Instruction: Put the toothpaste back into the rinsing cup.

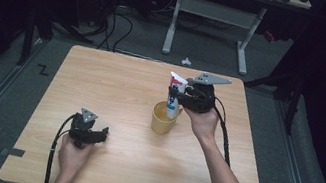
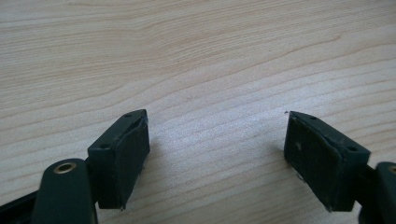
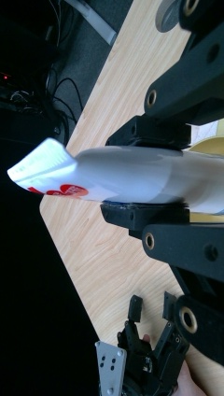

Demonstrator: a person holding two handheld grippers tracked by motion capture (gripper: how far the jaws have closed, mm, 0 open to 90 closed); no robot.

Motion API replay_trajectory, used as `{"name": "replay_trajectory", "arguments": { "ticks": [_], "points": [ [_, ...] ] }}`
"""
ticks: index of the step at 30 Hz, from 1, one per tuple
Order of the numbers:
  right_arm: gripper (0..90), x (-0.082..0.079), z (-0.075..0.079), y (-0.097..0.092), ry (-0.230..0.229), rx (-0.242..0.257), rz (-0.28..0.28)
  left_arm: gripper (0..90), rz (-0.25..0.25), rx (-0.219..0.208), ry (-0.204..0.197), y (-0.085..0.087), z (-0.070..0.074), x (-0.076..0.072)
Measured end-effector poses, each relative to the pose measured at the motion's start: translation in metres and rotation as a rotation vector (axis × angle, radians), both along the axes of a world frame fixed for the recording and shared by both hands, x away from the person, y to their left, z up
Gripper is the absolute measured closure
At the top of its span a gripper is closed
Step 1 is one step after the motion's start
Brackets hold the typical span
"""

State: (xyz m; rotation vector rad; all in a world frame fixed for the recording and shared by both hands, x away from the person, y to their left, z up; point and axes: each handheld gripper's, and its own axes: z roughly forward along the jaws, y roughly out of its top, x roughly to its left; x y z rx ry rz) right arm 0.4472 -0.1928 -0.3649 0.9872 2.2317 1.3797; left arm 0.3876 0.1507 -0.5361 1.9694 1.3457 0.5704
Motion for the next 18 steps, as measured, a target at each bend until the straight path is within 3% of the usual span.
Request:
{"name": "replay_trajectory", "arguments": {
  "ticks": [18],
  "points": [
    [68.3, 0.009, -0.014, 0.013, 0.021, -0.048, -0.001, 22.7, -0.001, -0.003, 0.0, 0.0, 0.0, 0.0]
  ]
}}
